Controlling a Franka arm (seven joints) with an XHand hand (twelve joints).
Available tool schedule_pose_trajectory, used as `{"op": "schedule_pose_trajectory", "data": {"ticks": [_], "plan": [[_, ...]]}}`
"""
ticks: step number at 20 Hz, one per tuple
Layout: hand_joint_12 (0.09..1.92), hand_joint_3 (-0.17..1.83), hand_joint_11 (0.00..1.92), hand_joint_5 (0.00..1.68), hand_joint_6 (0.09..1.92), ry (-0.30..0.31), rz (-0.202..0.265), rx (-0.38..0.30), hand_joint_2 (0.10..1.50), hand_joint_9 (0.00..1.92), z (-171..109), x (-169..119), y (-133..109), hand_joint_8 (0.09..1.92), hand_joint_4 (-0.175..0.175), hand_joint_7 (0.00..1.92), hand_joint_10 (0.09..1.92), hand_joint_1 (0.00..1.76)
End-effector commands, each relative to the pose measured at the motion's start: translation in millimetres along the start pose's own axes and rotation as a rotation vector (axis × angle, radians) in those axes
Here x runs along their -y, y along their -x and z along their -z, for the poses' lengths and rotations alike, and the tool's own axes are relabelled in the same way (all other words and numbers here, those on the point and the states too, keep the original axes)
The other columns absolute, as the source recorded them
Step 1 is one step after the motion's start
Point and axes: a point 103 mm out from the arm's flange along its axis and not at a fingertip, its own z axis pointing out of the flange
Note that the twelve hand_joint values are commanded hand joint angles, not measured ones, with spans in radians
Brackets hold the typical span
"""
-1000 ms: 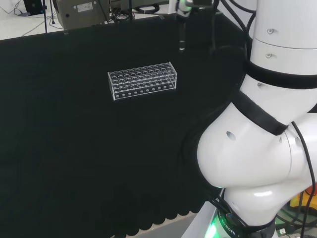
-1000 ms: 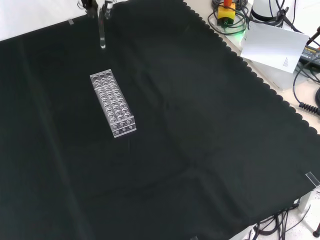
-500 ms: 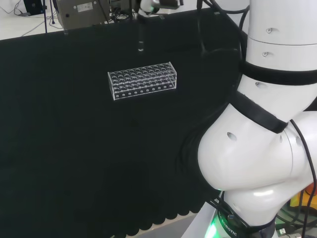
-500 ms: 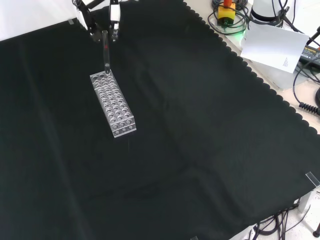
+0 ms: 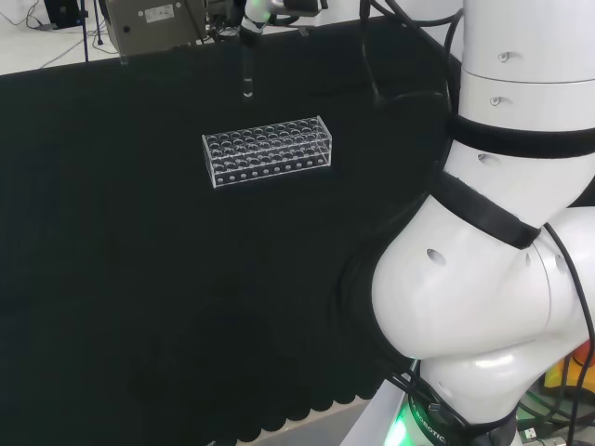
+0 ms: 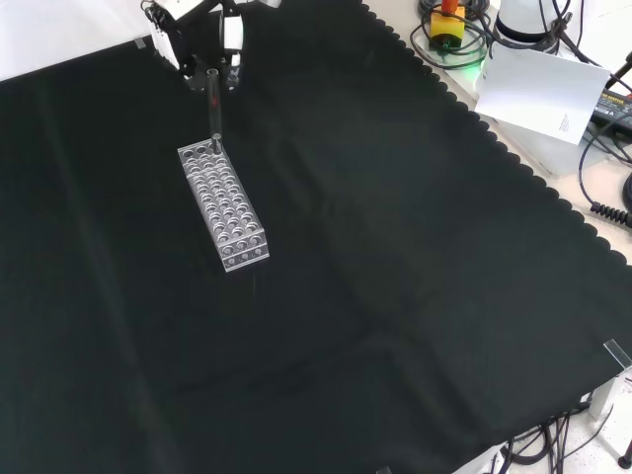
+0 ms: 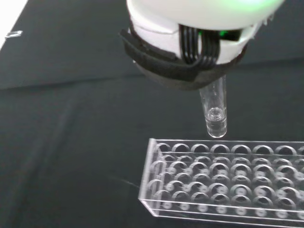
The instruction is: Shake the test tube.
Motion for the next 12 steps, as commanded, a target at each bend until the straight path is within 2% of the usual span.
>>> {"op": "schedule_pose_trajectory", "data": {"ticks": [1, 8, 12], "plan": [[0.85, 0.60, 1.20, 1.35, 0.30, -0.020, -0.119, 0.048, 0.63, 1.54, -0.6, 9.2, 45.2, 0.66, -0.175, 1.44, 0.09, 1.44], [0.85, 0.60, 1.19, 1.35, 0.30, -0.025, -0.319, 0.084, 0.63, 1.54, 8.9, 30.0, 119.0, 0.66, -0.175, 1.44, 0.09, 1.44], [0.85, 0.60, 1.19, 1.35, 0.30, -0.015, -0.395, 0.108, 0.63, 1.54, 19.4, 41.0, 147.7, 0.66, -0.175, 1.44, 0.09, 1.44]]}}
